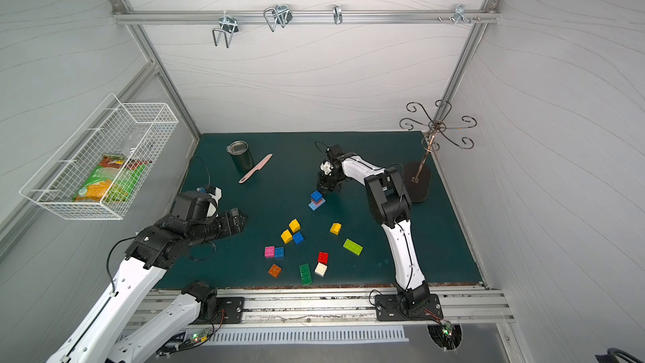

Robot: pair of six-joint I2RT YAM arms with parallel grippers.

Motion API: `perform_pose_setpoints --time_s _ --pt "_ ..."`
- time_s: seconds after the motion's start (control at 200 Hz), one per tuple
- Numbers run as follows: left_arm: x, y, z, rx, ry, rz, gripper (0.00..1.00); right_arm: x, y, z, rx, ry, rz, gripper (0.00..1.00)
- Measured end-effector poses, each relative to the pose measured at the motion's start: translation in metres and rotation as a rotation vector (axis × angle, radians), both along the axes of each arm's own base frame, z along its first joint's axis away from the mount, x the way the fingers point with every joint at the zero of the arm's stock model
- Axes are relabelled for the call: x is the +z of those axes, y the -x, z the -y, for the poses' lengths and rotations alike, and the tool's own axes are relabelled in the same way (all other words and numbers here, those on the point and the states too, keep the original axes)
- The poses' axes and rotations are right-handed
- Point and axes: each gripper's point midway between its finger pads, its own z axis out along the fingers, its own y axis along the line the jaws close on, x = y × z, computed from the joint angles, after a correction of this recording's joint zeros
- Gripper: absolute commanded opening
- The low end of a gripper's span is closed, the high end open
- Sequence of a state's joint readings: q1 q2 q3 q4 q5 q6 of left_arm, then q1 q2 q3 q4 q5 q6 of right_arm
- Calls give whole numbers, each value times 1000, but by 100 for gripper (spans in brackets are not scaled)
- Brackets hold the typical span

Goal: Assemble the number 1 with lego
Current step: Adjust the lego brick at the center of the board.

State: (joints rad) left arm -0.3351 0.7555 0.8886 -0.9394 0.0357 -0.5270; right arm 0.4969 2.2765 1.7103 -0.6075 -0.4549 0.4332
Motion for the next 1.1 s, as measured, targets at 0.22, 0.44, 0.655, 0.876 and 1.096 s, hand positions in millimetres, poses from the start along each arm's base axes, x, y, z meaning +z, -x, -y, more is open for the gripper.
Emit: perform_pose_setpoints --time_s 0.22,0.44,0.655,0.876,1.096 --pt "0 0 0 2 -2 0 89 0 20 11 -2 10 -17 0" --pt "-1 0 -1 3 -5 -3 89 0 34 20 -12 16 -28 0" --pt "-1 1 -2 7 -9 -4 89 0 36 26 -37 40 -26 2" --pt "-1 1 -2 7 -9 -1 89 27 30 56 -156 113 19 47" --pt "6 3 -3 6 2 28 89 101 37 98 -345 159 114 85"
